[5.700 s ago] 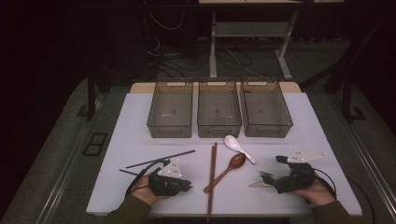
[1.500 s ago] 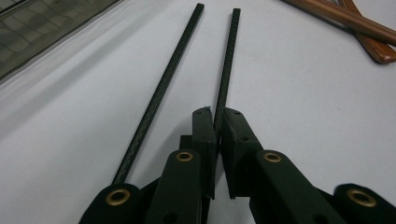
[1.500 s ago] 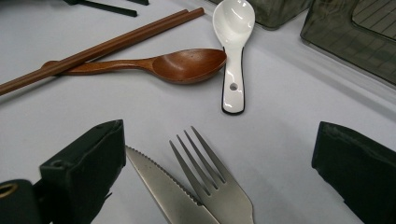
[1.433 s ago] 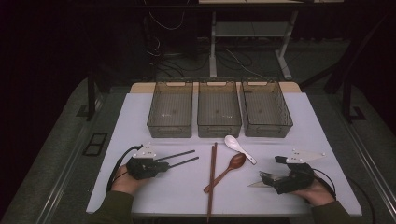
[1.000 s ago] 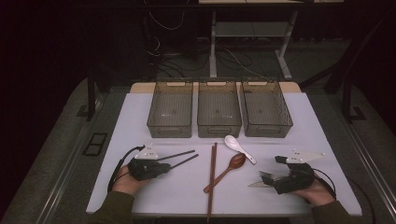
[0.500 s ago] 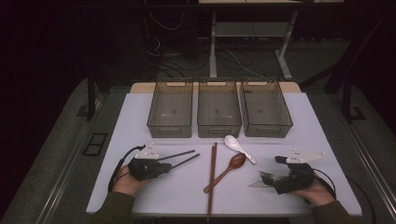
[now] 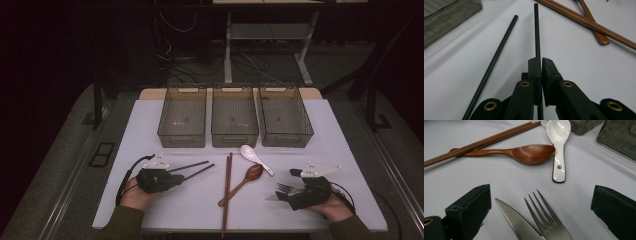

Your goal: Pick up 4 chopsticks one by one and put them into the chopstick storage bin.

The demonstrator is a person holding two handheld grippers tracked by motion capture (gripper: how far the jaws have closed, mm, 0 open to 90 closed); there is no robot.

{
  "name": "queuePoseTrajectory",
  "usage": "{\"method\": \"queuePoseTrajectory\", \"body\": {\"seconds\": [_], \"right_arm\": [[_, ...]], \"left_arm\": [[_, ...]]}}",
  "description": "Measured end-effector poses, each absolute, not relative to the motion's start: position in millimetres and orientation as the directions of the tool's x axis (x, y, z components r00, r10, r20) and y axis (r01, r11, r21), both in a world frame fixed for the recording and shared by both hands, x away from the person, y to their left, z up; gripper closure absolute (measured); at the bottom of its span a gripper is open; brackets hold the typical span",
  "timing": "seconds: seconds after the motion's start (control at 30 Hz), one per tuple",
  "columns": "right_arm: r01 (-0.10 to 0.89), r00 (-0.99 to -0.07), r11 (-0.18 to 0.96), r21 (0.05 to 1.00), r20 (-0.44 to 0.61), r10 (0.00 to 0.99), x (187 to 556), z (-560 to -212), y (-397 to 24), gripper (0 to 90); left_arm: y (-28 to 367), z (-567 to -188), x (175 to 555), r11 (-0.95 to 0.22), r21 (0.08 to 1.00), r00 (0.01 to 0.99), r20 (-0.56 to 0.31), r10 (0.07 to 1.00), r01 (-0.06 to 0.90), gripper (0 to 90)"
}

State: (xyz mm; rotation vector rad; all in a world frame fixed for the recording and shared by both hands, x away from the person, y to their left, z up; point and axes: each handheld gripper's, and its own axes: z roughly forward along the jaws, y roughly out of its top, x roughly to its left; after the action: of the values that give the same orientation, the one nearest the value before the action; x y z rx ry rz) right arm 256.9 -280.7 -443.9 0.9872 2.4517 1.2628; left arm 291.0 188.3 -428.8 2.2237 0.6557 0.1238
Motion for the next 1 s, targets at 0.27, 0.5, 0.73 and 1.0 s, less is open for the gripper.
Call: {"method": "queuePoseTrajectory", "body": {"seconds": [0.27,0.5,0.73,1.0], "right_arm": [[0.471,-0.751,0.413,0.779,0.109,0.651,258,-445,-280,2.9],[0.47,-0.753,0.415,0.779,0.107,0.65,259,-445,-280,2.9],[0.471,-0.752,0.413,0.779,0.11,0.65,259,-445,-280,2.9],[0.472,-0.751,0.412,0.779,0.11,0.651,259,-445,-280,2.9]], "left_arm": [[190,-421,290,-0.54,0.731,0.857,-0.118,0.502,0.417,85.4],[186,-416,291,-0.522,0.74,0.852,-0.131,0.507,0.424,85.4],[182,-411,292,-0.509,0.747,0.847,-0.134,0.514,0.428,85.4],[180,-405,297,-0.483,0.762,0.841,-0.143,0.522,0.43,85.4]]}}
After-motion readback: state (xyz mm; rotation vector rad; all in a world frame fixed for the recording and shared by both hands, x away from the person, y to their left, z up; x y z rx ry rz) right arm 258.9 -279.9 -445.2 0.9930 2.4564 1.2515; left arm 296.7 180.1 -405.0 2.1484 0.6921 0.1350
